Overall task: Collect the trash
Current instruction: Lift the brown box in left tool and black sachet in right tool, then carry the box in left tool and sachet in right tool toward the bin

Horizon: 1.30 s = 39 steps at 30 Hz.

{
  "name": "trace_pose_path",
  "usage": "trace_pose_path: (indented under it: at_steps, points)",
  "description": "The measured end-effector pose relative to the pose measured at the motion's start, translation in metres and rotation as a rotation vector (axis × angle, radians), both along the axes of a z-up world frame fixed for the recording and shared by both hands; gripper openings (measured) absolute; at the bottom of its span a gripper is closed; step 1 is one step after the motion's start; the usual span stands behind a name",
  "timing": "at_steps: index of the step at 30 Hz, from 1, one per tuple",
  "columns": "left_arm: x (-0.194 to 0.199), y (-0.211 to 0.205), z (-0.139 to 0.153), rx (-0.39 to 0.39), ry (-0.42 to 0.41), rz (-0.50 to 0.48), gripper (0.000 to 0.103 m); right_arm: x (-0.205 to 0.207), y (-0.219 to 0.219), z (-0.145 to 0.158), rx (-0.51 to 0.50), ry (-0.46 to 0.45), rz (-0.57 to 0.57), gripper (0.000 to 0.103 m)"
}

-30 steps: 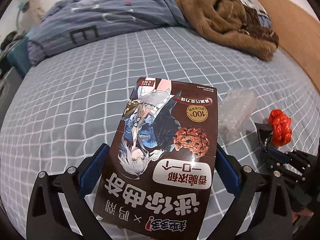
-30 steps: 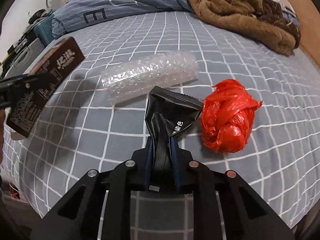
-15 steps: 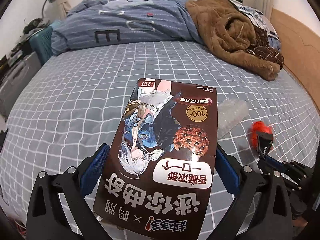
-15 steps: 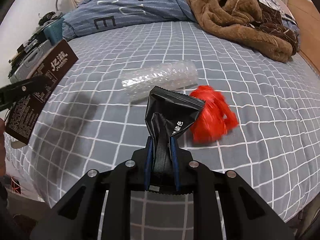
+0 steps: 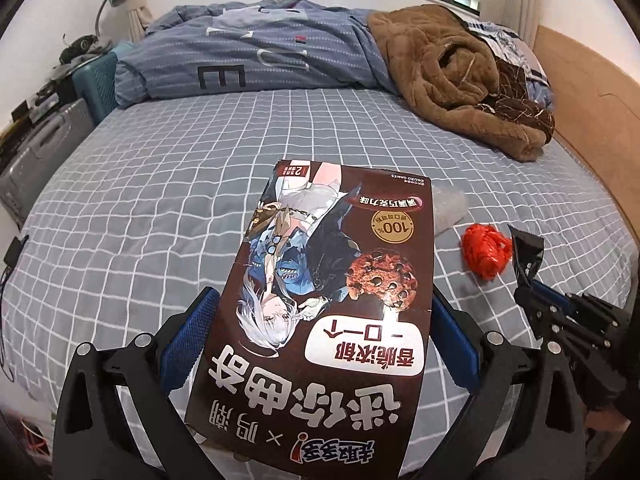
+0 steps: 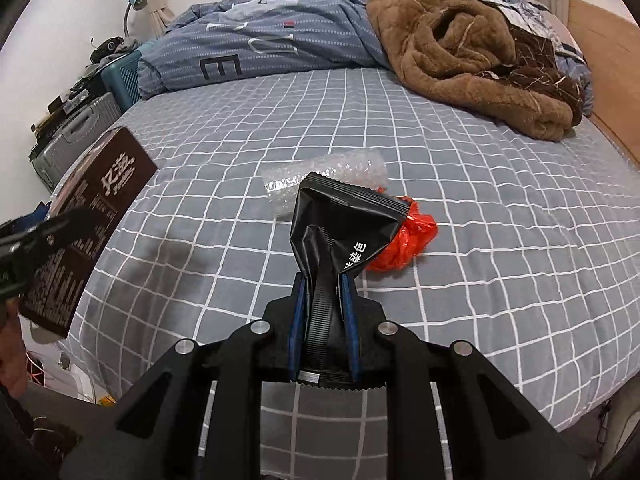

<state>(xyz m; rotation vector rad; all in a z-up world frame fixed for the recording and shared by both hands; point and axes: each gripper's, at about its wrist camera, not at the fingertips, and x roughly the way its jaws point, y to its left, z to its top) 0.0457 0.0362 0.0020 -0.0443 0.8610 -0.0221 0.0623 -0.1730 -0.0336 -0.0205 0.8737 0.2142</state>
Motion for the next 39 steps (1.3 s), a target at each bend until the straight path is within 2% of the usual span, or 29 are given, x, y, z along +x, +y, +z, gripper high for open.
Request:
trace_pose_path:
  at_steps: [5,20,33,39]
  points:
    - [-0.021,-0.004,-0.003,-0.003,0.013,-0.003,0.096,-0.009,-0.003,0.003,-0.01,-0.003,0.002,0.017]
    - [-0.081,-0.012,-0.003,-0.031,0.036,0.02,0.096,-0.061,-0.008,0.04,-0.015,-0.043,0.017,0.017]
    - [-0.126,-0.014,0.019,-0.064,0.007,0.041,0.096,-0.11,-0.015,0.057,0.003,-0.041,0.043,0.017]
    - [-0.15,-0.02,0.027,-0.041,-0.015,0.056,0.096,-0.133,-0.02,0.06,0.012,-0.035,0.059,0.017]
